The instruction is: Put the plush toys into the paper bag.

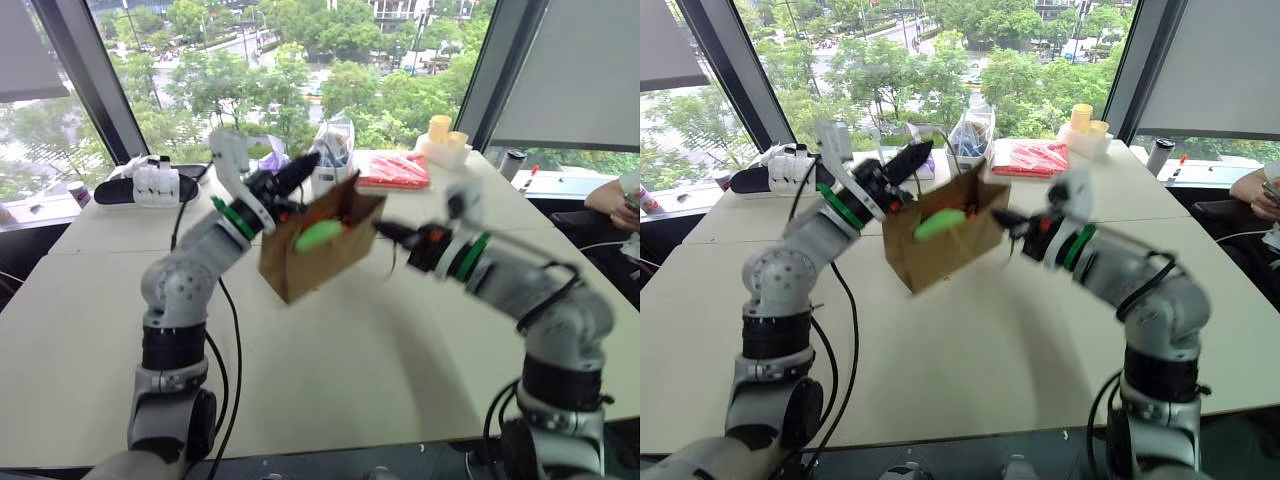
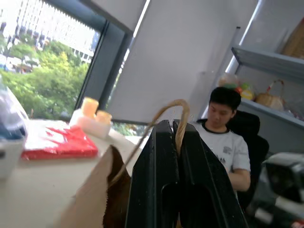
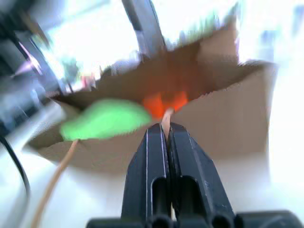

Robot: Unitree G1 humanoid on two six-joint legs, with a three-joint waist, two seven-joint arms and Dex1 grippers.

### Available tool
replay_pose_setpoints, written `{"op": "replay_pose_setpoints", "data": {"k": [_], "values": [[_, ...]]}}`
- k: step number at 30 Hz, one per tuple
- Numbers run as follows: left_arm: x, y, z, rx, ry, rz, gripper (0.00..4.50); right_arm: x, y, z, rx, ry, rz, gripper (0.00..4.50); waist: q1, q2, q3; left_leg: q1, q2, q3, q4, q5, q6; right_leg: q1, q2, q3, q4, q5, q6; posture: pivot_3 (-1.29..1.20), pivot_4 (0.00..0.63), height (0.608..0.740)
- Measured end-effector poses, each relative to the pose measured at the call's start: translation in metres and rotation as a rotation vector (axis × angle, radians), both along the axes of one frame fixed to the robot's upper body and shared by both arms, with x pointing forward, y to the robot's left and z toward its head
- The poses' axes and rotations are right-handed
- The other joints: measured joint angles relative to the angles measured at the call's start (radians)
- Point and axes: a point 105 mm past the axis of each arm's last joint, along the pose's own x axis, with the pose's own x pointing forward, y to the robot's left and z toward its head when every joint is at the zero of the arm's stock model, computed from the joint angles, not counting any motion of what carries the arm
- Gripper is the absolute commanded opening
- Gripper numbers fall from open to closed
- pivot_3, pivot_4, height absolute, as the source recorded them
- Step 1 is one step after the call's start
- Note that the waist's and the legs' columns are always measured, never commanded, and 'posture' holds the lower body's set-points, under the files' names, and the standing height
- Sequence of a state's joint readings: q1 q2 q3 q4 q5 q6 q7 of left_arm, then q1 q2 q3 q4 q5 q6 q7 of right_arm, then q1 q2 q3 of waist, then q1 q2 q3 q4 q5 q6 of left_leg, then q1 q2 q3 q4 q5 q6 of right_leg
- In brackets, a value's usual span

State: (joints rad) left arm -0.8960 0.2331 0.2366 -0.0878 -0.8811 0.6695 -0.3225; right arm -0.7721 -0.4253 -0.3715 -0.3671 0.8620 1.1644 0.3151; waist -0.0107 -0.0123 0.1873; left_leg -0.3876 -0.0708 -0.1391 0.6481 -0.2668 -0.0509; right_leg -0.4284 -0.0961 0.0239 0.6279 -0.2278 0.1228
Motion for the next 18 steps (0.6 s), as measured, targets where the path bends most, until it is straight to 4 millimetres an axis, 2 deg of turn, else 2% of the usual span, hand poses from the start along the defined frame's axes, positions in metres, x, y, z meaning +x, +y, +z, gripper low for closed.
{"op": "replay_pose_setpoints", "data": {"k": [2,5,12,15,17,18], "values": [[0.002,0.006,0.005,-0.001,-0.009,0.026,0.00,0.000,-0.003,0.003,0.020,0.020,0.010,0.02,-0.001,0.000,0.000,0.000,0.000,0.001,0.000,-0.001,0.001,0.000,0.000,0.000,0.000,0.000,0.000,0.00,0.150,0.740],[0.009,0.007,-0.004,0.027,0.027,0.054,0.00,0.007,-0.007,-0.007,0.046,0.098,0.012,0.02,-0.002,0.000,0.000,-0.001,0.000,0.002,0.000,-0.001,0.001,-0.001,-0.001,0.001,-0.001,0.000,0.000,0.00,0.150,0.740],[0.021,-0.004,-0.046,0.098,0.096,0.047,0.00,0.013,-0.013,-0.047,0.016,0.215,-0.015,0.02,-0.002,0.000,0.000,-0.001,0.000,0.002,0.000,-0.001,0.001,-0.002,-0.001,0.001,0.000,0.000,0.000,0.00,0.150,0.740],[0.019,-0.011,-0.054,0.138,0.083,-0.002,0.00,0.014,-0.010,-0.059,-0.007,0.239,-0.016,0.02,-0.005,0.000,0.000,-0.001,0.000,0.002,0.000,-0.001,0.001,-0.002,-0.001,0.001,0.000,0.000,0.000,0.00,0.150,0.740],[0.015,-0.013,-0.068,0.203,0.095,-0.046,0.00,0.013,-0.010,-0.068,-0.026,0.253,-0.015,0.02,-0.009,0.001,0.000,-0.001,0.000,0.002,-0.001,-0.001,0.001,-0.002,0.000,0.001,0.001,0.000,0.000,0.00,0.150,0.740],[0.014,-0.011,-0.078,0.233,0.129,-0.061,0.26,0.013,-0.010,-0.071,-0.039,0.259,-0.017,0.01,-0.010,0.001,0.000,-0.001,0.000,0.002,-0.001,-0.001,0.001,-0.002,0.000,0.001,0.001,0.000,0.000,0.00,0.150,0.740]]}}
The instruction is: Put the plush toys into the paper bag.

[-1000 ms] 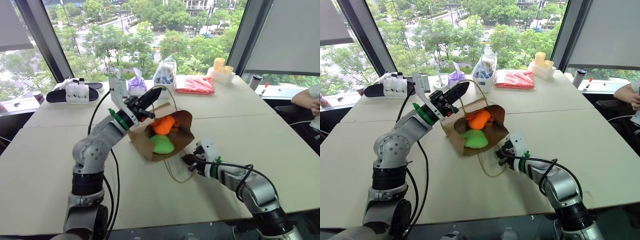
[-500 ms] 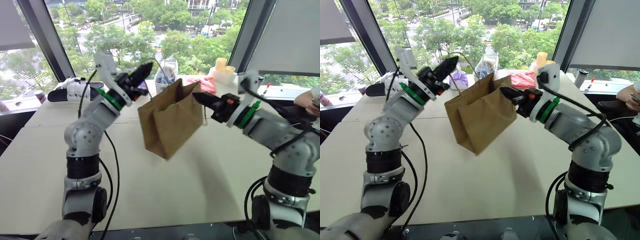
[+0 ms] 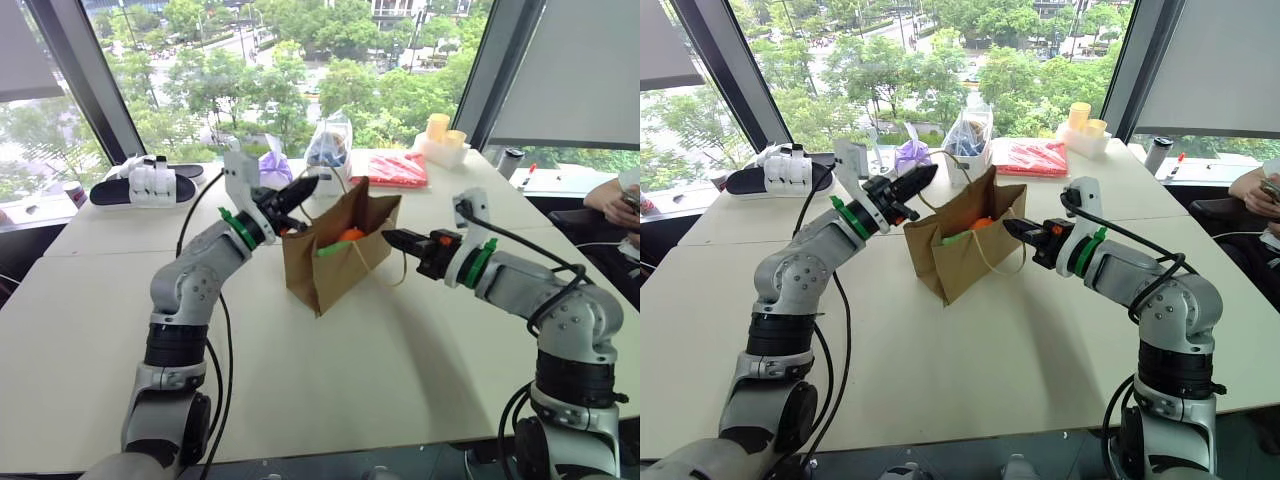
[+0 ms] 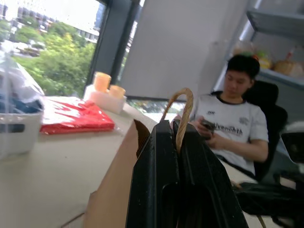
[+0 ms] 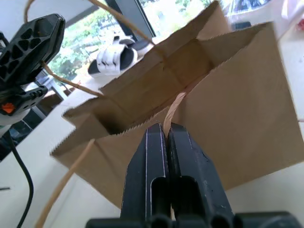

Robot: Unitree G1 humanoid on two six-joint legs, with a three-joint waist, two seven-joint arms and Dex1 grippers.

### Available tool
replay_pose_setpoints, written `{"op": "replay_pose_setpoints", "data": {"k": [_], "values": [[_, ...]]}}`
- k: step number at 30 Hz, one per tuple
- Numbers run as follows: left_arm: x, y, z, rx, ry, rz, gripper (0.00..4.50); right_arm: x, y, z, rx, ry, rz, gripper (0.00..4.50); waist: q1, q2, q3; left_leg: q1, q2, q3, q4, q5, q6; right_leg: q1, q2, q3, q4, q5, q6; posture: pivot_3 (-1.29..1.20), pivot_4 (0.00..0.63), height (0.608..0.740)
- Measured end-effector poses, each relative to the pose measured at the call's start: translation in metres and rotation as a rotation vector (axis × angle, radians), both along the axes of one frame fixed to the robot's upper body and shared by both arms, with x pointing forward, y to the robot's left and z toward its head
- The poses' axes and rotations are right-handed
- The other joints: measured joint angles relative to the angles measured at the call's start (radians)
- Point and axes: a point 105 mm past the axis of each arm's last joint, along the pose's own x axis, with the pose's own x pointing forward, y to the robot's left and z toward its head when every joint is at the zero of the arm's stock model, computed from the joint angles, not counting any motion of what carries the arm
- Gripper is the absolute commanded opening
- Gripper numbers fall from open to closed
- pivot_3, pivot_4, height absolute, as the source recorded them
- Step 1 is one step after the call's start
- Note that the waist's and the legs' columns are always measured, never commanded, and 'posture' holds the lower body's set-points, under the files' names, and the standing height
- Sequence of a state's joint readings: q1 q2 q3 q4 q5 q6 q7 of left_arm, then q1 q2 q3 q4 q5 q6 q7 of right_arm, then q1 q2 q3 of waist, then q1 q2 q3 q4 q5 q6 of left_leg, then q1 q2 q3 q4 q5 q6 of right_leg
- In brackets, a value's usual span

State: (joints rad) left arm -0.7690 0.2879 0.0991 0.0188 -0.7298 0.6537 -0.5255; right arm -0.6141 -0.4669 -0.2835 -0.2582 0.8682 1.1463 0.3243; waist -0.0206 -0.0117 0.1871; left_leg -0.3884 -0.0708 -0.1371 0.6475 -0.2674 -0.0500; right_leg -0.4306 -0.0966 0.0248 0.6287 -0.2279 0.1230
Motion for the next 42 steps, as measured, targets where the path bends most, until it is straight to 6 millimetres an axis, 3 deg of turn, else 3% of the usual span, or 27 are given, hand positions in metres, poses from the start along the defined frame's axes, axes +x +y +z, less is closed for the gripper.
{"op": "replay_pose_setpoints", "data": {"k": [1,4,9,11,12,19,21,25,27,30,32,37,40,42], "values": [[0.000,0.002,-0.009,0.020,0.035,-0.005,0.56,0.000,0.000,-0.003,-0.011,0.004,-0.001,0.00,0.000,0.000,0.000,0.000,0.000,0.000,0.000,0.000,0.000,0.000,0.000,0.000,0.000,0.000,0.000,0.00,0.150,0.740],[0.002,0.007,-0.017,0.047,0.075,-0.004,1.82,0.001,-0.001,-0.002,-0.025,-0.010,-0.011,0.92,0.004,0.000,0.000,0.000,0.000,0.000,0.001,0.000,0.000,0.000,0.000,0.000,0.000,0.000,0.000,0.00,0.150,0.740],[0.007,0.022,-0.018,0.095,0.077,0.012,4.25,0.002,0.002,0.011,-0.023,-0.055,-0.004,3.36,0.004,0.000,0.000,0.000,0.000,0.000,0.001,0.000,0.000,0.000,0.000,0.000,0.000,0.000,0.000,0.00,0.150,0.740],[0.008,0.028,-0.015,0.122,0.065,0.011,4.50,0.003,0.000,0.021,-0.022,-0.084,-0.009,4.34,0.004,0.000,0.000,0.000,0.000,0.000,0.000,0.000,0.000,0.000,0.000,0.000,0.000,0.000,0.000,0.00,0.150,0.740],[0.008,0.032,-0.013,0.135,0.058,0.015,4.50,0.002,-0.002,0.027,-0.015,-0.101,-0.012,4.43,0.004,0.000,0.000,0.000,0.000,0.000,0.000,0.000,0.000,0.000,0.000,0.000,0.000,0.000,0.000,0.00,0.150,0.740],[0.005,0.051,-0.015,0.194,0.054,-0.026,4.50,-0.010,-0.017,0.072,0.030,-0.215,-0.012,4.43,0.005,0.000,0.000,-0.001,0.000,0.000,0.000,0.000,0.000,0.000,0.000,0.000,0.000,0.000,0.000,0.00,0.150,0.740],[0.001,0.056,-0.022,0.230,0.060,-0.050,4.50,-0.014,-0.031,0.087,0.057,-0.259,-0.056,4.43,0.006,0.000,0.000,-0.001,0.000,0.000,0.000,0.000,0.000,0.000,0.000,0.000,0.000,0.000,0.000,0.00,0.150,0.740],[0.001,0.058,-0.042,0.268,0.085,-0.099,4.50,-0.016,-0.056,0.096,0.177,-0.268,-0.147,4.43,0.009,0.000,0.000,-0.001,0.000,0.000,0.000,0.000,0.000,0.000,0.000,0.000,0.000,0.000,0.000,0.00,0.150,0.740],[0.002,0.058,-0.049,0.283,0.093,-0.121,4.50,-0.015,-0.067,0.083,0.196,-0.234,-0.199,4.43,0.010,-0.001,0.000,-0.001,0.000,-0.001,0.000,0.000,0.000,0.000,0.000,0.000,0.000,0.000,0.000,0.00,0.150,0.740],[0.000,0.053,-0.058,0.303,0.096,-0.175,4.50,-0.016,-0.078,0.039,0.157,-0.110,-0.253,3.66,0.010,0.000,0.000,-0.001,0.000,-0.001,0.000,0.000,0.000,0.000,-0.001,0.000,-0.001,0.000,0.000,0.00,0.150,0.740],[-0.001,0.052,-0.064,0.309,0.106,-0.203,4.50,-0.017,-0.080,0.007,0.120,-0.023,-0.276,2.57,0.007,0.000,0.000,-0.001,0.000,0.000,0.000,0.000,0.000,0.000,-0.001,0.000,0.000,0.000,0.000,0.00,0.150,0.740],[-0.006,0.042,-0.074,0.324,0.105,-0.285,4.50,-0.023,-0.062,-0.019,0.000,-0.025,-0.244,0.05,-0.003,0.001,0.001,0.000,0.001,0.001,0.000,0.000,0.000,-0.001,0.001,0.001,0.001,0.000,0.000,0.00,0.150,0.740],[-0.007,0.042,-0.075,0.335,0.099,-0.301,4.50,-0.023,-0.044,-0.044,-0.057,0.027,-0.178,0.05,0.000,0.001,0.001,0.000,0.001,0.002,0.001,0.000,0.000,-0.001,0.000,0.001,0.001,0.000,0.000,0.00,0.150,0.740],[-0.006,0.042,-0.077,0.345,0.093,-0.301,4.50,-0.018,-0.025,-0.049,-0.088,0.015,-0.119,0.05,-0.001,0.001,0.001,0.000,0.001,0.002,0.001,0.000,0.000,-0.001,0.000,0.001,0.001,0.000,0.000,0.00,0.150,0.740]]}}
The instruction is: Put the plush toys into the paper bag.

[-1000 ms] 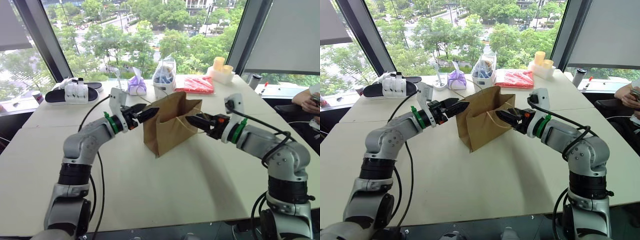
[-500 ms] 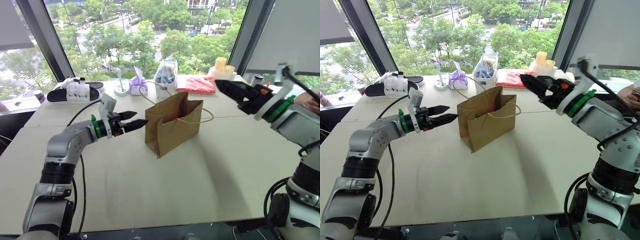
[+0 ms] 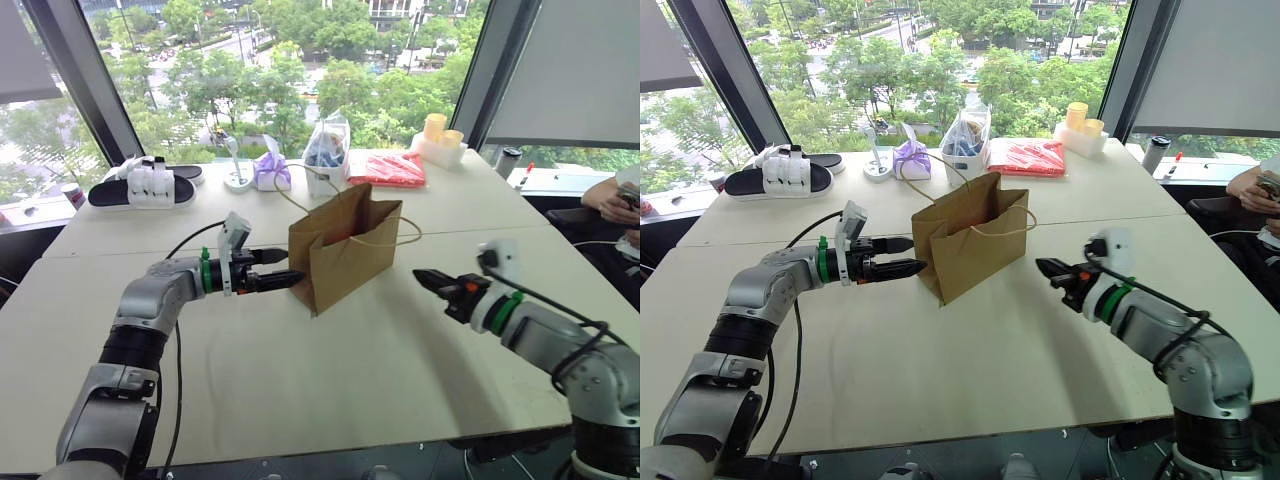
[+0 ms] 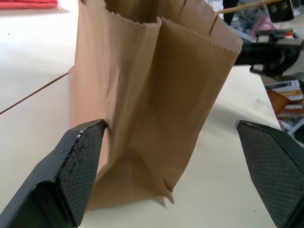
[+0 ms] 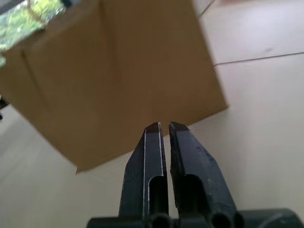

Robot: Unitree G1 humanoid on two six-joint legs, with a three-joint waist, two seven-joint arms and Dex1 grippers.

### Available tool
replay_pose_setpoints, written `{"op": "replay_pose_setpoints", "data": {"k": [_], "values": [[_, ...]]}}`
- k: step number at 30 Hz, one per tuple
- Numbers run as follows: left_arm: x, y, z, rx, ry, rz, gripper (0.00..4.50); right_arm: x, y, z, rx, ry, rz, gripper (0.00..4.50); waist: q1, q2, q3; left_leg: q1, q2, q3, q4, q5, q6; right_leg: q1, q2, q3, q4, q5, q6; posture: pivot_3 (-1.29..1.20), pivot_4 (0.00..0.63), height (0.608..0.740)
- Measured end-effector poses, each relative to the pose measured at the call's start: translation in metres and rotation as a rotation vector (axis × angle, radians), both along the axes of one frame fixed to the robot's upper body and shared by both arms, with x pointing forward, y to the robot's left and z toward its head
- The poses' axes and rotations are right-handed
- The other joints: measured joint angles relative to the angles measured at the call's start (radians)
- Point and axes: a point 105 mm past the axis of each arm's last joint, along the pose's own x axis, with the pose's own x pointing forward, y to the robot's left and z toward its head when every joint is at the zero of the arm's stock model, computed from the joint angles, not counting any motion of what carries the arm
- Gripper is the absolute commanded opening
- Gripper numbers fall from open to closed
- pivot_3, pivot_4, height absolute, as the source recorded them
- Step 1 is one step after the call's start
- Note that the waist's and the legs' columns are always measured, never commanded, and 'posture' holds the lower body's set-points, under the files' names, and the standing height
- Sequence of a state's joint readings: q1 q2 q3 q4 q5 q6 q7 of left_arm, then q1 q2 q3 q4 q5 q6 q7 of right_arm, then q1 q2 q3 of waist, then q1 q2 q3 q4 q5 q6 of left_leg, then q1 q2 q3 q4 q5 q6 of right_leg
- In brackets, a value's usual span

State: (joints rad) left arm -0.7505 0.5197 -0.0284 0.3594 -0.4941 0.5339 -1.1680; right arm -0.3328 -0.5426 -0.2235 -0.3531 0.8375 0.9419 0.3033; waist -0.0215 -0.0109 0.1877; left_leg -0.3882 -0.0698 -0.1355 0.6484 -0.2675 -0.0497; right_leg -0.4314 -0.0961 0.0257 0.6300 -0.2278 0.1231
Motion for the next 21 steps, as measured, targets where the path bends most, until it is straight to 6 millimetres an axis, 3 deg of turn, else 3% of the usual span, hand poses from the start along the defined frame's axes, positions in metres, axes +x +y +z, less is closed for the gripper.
{"op": "replay_pose_setpoints", "data": {"k": [4,9,20,21], "values": [[0.002,-0.009,-0.002,0.003,-0.016,-0.019,4.50,0.016,0.039,0.001,-0.008,-0.037,0.099,0.05,0.004,0.000,0.000,0.000,0.000,-0.001,0.000,0.000,0.000,0.000,0.000,0.000,0.000,0.000,0.000,0.00,0.150,0.740],[0.009,-0.027,-0.009,-0.015,-0.042,0.019,4.50,0.038,0.052,-0.002,-0.025,-0.055,0.083,0.05,0.011,0.000,0.000,-0.001,-0.002,-0.002,0.000,0.000,0.000,0.000,-0.001,-0.001,-0.001,0.000,0.000,0.00,0.150,0.740],[0.023,-0.058,-0.016,-0.066,-0.062,0.140,4.50,0.042,0.050,-0.009,-0.061,-0.049,0.083,0.05,0.005,0.000,0.000,-0.001,-0.001,-0.002,0.000,0.000,0.000,0.000,-0.001,0.000,0.000,0.000,0.000,0.00,0.150,0.740],[0.025,-0.058,-0.015,-0.073,-0.067,0.155,3.97,0.041,0.049,-0.010,-0.061,-0.046,0.083,0.00,0.005,0.000,0.000,-0.001,-0.001,-0.002,0.000,0.000,0.000,0.000,-0.001,-0.001,0.000,0.000,0.000,0.00,0.150,0.740]]}}
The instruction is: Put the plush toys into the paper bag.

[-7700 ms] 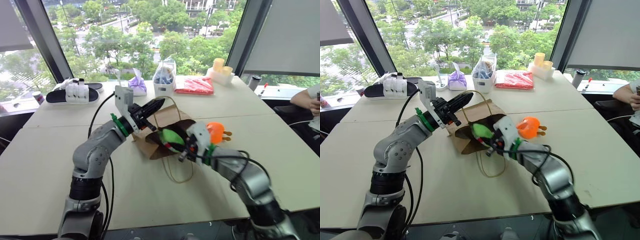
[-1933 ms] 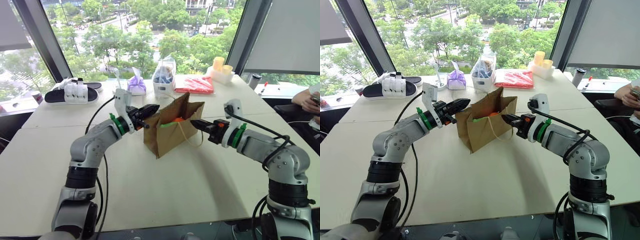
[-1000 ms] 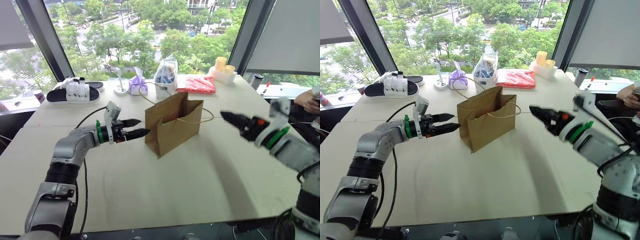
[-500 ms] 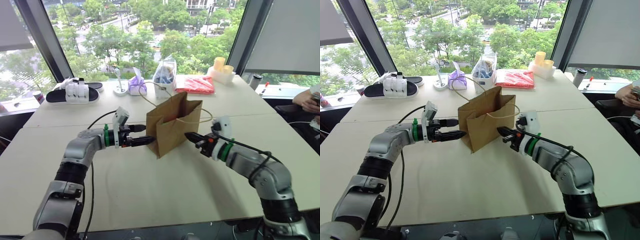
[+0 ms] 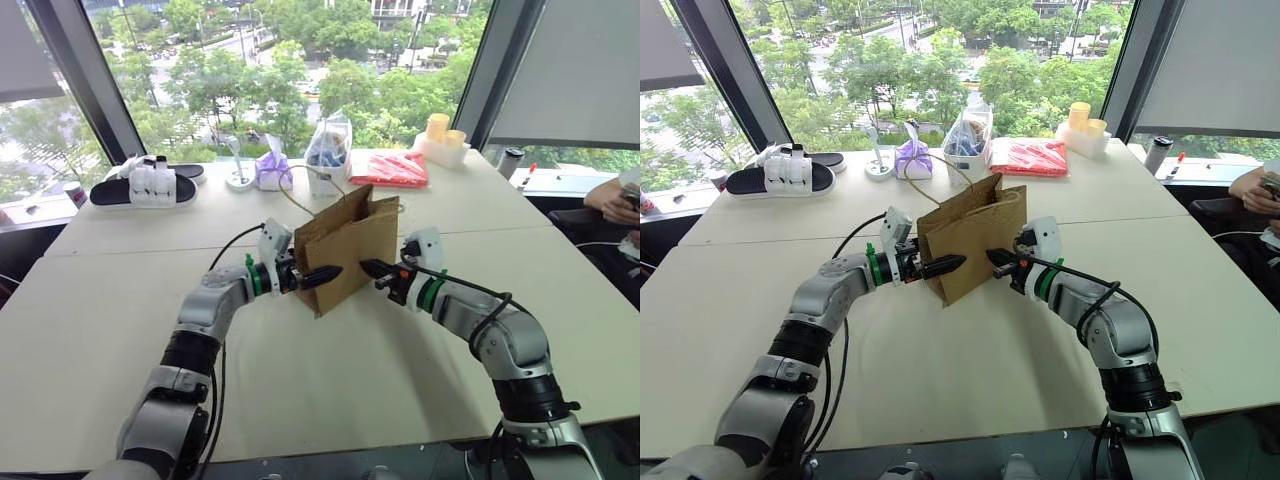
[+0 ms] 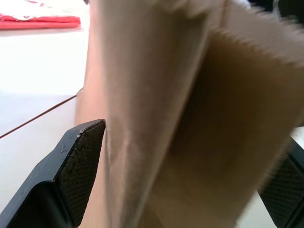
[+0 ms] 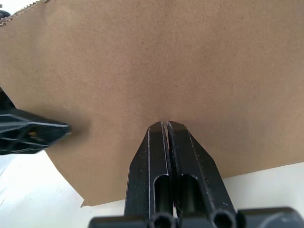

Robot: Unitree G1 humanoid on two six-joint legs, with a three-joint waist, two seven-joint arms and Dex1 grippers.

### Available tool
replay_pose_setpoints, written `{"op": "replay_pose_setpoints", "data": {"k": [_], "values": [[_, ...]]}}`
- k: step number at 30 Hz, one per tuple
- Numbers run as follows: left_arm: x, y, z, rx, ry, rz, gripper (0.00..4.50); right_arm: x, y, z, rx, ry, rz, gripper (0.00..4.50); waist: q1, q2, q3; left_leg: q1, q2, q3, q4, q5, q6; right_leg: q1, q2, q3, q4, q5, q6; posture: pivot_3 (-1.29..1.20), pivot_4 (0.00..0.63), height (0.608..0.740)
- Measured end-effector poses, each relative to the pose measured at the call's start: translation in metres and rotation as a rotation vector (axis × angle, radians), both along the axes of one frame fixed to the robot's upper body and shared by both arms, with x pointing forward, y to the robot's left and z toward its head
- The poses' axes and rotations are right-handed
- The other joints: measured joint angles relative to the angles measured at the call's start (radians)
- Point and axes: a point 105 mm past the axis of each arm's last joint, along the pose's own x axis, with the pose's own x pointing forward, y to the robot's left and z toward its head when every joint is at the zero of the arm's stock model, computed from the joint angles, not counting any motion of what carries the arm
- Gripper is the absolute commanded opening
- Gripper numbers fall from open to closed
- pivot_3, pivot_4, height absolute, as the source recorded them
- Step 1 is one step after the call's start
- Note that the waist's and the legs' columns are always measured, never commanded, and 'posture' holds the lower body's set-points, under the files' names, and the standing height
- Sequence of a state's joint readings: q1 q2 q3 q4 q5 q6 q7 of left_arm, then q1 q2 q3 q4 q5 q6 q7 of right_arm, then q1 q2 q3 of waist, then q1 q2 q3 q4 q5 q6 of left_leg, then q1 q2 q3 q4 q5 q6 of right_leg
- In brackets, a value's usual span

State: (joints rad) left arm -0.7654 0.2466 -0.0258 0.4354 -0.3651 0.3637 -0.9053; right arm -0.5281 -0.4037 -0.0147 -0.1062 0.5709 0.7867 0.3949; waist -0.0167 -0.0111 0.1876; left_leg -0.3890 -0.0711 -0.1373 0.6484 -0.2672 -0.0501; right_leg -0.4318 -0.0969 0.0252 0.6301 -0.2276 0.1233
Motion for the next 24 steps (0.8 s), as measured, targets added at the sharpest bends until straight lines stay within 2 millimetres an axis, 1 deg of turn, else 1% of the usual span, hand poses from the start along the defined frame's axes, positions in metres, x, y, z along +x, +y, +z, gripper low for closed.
{"op": "replay_pose_setpoints", "data": {"k": [1,8,9,12,15,17,19,20,22,23,24], "values": [[0.001,0.000,0.000,-0.005,-0.001,0.011,3.65,0.000,-0.001,-0.001,-0.001,0.003,0.000,0.00,0.000,0.000,0.000,0.000,0.000,0.000,0.000,0.000,0.000,0.000,0.000,0.000,0.000,0.000,0.000,0.00,0.150,0.740],[-0.001,0.001,0.001,-0.023,0.022,0.010,0.14,-0.002,-0.003,-0.006,-0.016,0.019,-0.001,0.00,0.001,0.000,0.000,0.000,0.000,0.000,0.000,0.000,0.000,0.000,0.000,0.000,0.000,0.000,0.000,0.00,0.150,0.740],[-0.002,0.002,0.001,-0.024,0.029,0.005,0.06,-0.002,-0.003,-0.006,-0.016,0.021,0.000,0.00,0.000,0.000,0.000,0.000,0.000,0.000,0.000,0.000,0.000,0.000,0.000,0.000,0.000,0.000,0.000,0.00,0.150,0.740],[-0.006,-0.001,0.007,-0.047,0.037,-0.034,0.06,-0.006,-0.008,-0.007,-0.027,0.021,-0.002,0.00,0.001,0.000,0.000,0.000,0.000,0.000,0.000,0.000,0.000,0.000,0.000,0.000,0.000,0.000,0.000,0.00,0.150,0.740],[-0.008,0.001,0.010,-0.069,0.058,-0.060,0.06,-0.017,-0.028,-0.005,-0.049,0.019,-0.029,0.00,0.006,0.000,0.000,0.000,0.000,0.000,0.000,0.000,0.000,0.000,0.000,0.000,-0.001,0.000,0.000,0.00,0.150,0.740],[-0.009,0.000,0.015,-0.076,0.076,-0.096,0.06,-0.030,-0.048,-0.008,-0.078,0.030,-0.036,0.00,0.011,0.000,0.000,-0.001,-0.001,-0.001,0.001,0.000,0.000,0.001,0.000,-0.001,-0.001,0.000,0.000,0.00,0.150,0.740],[-0.008,0.000,0.024,-0.078,0.082,-0.141,0.06,-0.045,-0.069,-0.015,-0.114,0.062,-0.034,0.00,0.010,0.000,0.000,-0.001,-0.001,-0.001,0.001,0.000,0.000,0.001,0.000,-0.001,-0.001,0.000,0.000,0.00,0.150,0.740],[-0.010,-0.004,0.031,-0.078,0.087,-0.194,0.06,-0.060,-0.086,-0.023,-0.151,0.100,-0.033,0.00,0.014,0.000,0.000,-0.001,-0.001,-0.001,0.001,0.000,0.000,0.002,0.000,-0.001,-0.001,0.000,0.001,0.00,0.150,0.740],[-0.014,0.003,0.045,-0.059,0.086,-0.288,0.06,-0.085,-0.124,-0.033,-0.207,0.177,-0.063,0.00,0.009,0.000,0.000,-0.001,-0.001,0.000,0.001,-0.001,0.001,0.003,0.000,-0.001,-0.002,-0.001,0.001,0.00,0.150,0.740],[-0.016,0.008,0.050,-0.045,0.086,-0.321,0.06,-0.094,-0.137,-0.032,-0.222,0.193,-0.077,0.00,0.003,0.000,0.000,0.000,-0.001,0.001,0.001,-0.001,0.001,0.003,0.000,-0.001,-0.002,-0.001,0.001,0.00,0.150,0.740],[-0.019,0.012,0.055,-0.031,0.080,-0.366,0.06,-0.101,-0.149,-0.027,-0.231,0.193,-0.092,0.00,-0.005,0.000,0.000,0.002,0.000,0.003,0.001,-0.001,0.002,0.003,0.000,0.000,-0.001,-0.001,0.001,0.00,0.150,0.740]]}}
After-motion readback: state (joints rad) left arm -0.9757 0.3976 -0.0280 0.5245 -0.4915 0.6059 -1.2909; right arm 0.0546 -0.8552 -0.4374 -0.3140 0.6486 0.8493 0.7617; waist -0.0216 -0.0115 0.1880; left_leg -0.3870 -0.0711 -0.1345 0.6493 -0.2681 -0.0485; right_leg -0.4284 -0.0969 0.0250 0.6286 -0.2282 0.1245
